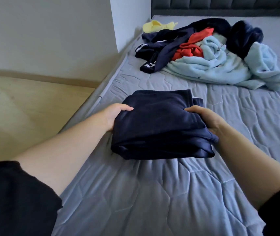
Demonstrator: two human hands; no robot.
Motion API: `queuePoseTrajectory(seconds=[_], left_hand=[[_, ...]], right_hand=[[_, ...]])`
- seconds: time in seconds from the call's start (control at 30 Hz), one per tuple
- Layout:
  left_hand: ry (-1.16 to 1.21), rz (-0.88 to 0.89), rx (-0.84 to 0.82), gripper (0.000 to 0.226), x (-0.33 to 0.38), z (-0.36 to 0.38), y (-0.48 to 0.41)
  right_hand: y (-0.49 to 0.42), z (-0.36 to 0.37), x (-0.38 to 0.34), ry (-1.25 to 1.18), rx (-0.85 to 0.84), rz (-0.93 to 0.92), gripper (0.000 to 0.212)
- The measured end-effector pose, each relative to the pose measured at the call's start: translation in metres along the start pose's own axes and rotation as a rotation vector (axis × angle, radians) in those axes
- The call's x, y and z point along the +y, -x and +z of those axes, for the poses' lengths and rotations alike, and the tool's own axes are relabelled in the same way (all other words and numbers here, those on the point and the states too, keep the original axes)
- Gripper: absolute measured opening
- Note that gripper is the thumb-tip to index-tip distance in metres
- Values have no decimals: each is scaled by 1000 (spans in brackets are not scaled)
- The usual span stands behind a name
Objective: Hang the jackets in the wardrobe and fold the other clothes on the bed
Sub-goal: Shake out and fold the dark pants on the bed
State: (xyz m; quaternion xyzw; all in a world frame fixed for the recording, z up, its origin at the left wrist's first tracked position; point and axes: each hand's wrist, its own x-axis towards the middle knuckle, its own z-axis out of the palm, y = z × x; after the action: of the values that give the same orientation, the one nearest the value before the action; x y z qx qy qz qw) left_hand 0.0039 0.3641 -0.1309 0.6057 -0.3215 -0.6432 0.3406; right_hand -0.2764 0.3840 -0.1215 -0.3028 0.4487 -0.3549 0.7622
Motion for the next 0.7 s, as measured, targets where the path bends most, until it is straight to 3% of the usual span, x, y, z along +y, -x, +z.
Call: queuePoseTrajectory(seconds=[0.17,0.27,0.47,0.57,0.7], left_hand=[[-13,-188,37,21,25,-5,34],[-6,-251,11,9,51,-8,77],[432,-325,-164,29,122,-30,193],[616,-283,-158,29,171,-68,255],[743,-267,-20,39,229,-140,336]], right_hand=[[34,69,-49,-3,159,16,31],[63,117,-96,42,256,68,21],[119,226,-196,62,220,65,23],[143,288,-233,50,195,110,32],[167,381,-263,54,165,217,20]])
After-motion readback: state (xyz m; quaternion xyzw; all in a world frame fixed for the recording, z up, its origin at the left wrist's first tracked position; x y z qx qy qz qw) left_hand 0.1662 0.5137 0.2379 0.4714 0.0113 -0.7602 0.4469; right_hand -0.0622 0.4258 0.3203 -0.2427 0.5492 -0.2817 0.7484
